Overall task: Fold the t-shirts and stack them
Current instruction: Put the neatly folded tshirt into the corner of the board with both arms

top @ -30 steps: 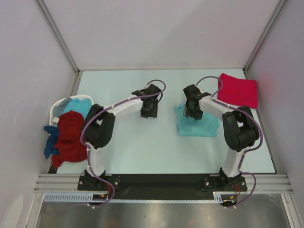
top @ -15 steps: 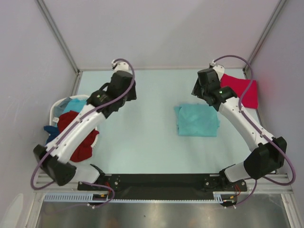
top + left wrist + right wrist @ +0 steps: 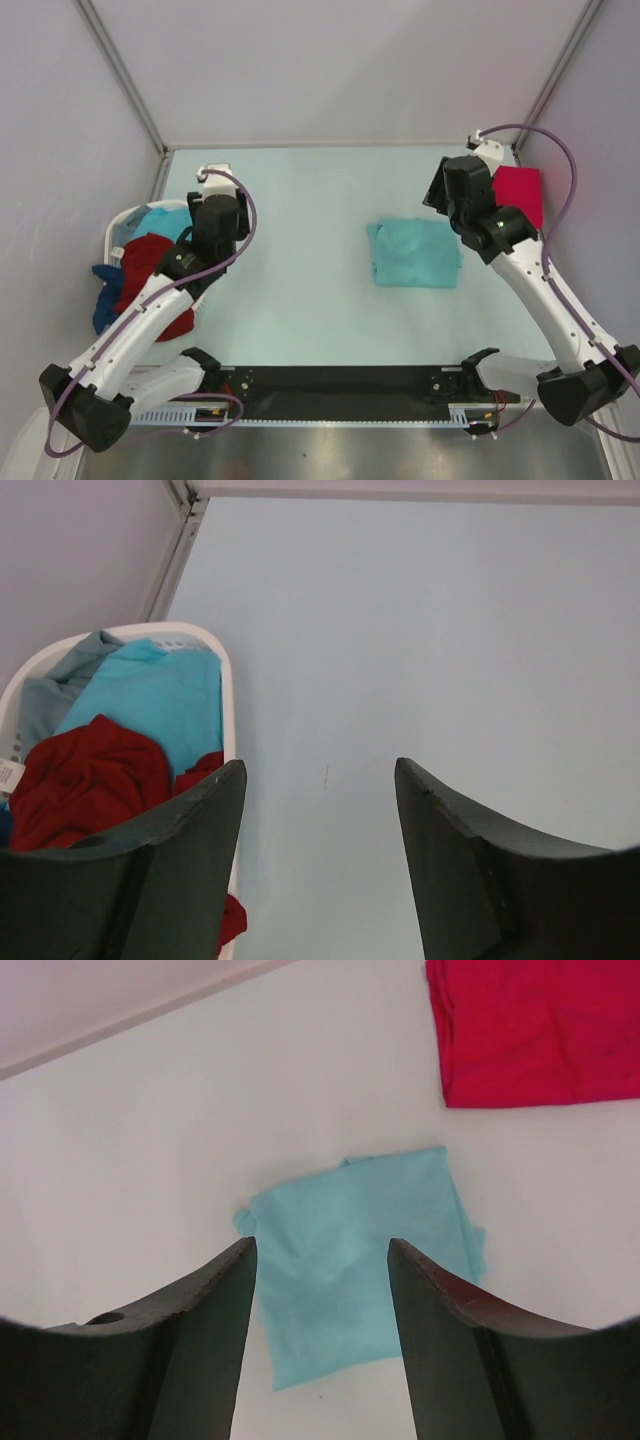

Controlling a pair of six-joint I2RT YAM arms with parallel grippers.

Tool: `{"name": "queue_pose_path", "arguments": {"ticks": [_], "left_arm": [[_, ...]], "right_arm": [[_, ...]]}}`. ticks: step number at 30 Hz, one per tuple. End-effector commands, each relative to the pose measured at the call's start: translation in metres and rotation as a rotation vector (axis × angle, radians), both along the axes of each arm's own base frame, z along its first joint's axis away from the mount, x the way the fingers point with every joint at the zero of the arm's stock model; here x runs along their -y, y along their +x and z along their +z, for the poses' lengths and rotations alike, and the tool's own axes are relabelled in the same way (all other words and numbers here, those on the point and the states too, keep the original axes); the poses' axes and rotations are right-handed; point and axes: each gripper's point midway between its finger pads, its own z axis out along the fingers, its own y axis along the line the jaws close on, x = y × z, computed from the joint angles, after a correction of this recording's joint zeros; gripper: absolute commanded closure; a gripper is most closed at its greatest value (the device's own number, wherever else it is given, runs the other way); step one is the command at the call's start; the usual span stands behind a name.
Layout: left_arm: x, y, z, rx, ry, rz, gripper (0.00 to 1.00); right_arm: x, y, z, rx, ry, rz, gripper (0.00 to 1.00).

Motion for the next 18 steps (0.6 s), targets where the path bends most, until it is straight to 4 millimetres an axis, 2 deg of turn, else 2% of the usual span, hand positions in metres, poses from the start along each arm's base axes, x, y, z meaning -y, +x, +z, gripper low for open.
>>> {"name": "queue_pose_path", "arguments": {"ticks": [1, 2, 4, 6, 7, 8, 9, 10, 11, 13, 16, 17, 18], "left_arm": [[-0.02, 0.007, -0.002, 0.118, 0.034, 0.029, 0.31], [-0.025, 0.01, -0.005, 0.13, 0.017, 0.036, 0.3], [-0.022, 0.014, -0.029, 0.071, -0.017, 0.02, 0.27], [-0.025, 0.022, -0.036, 0.04, -0.077, 0.031, 0.24], [-0.023, 0.027, -0.054, -0.032, -0.083, 0.025, 0.22], [-0.031, 0.035, -0.048, -0.033, -0.117, 0.058, 0.21], [-0.033, 0.039, -0.051, -0.059, -0.138, 0.066, 0.21], [-0.03, 0.045, -0.067, -0.134, -0.157, 0.047, 0.22], [-0.04, 0.053, -0.059, -0.122, -0.174, 0.078, 0.22], [-0.047, 0.06, -0.067, -0.156, -0.152, 0.099, 0.22], [-0.062, 0.069, -0.09, -0.232, -0.116, 0.133, 0.21], [-0.059, 0.074, -0.106, -0.28, -0.139, 0.111, 0.22], [-0.06, 0.075, -0.112, -0.301, -0.155, 0.117, 0.22]], "right_arm": [[0.018, -0.018, -0.002, 0.031, -0.062, -0.032, 0.39], [0.019, -0.02, -0.004, 0.037, -0.063, -0.03, 0.38], [0.021, -0.025, -0.011, 0.044, -0.058, -0.021, 0.37], [0.018, -0.029, -0.017, 0.031, -0.046, -0.009, 0.36], [0.017, -0.029, -0.02, 0.024, -0.042, -0.004, 0.36], [0.015, -0.03, -0.022, 0.017, -0.038, 0.004, 0.36], [0.013, -0.031, -0.024, 0.006, -0.032, 0.015, 0.36], [0.012, -0.031, -0.024, 0.005, -0.027, 0.017, 0.36], [0.011, -0.031, -0.025, 0.003, -0.022, 0.02, 0.36], [0.008, -0.031, -0.023, 0.009, -0.008, 0.03, 0.36], [0.005, -0.032, -0.023, 0.018, 0.003, 0.048, 0.35], [0.004, -0.033, -0.024, 0.018, 0.007, 0.057, 0.35], [0.003, -0.033, -0.025, 0.015, 0.009, 0.062, 0.35]]}}
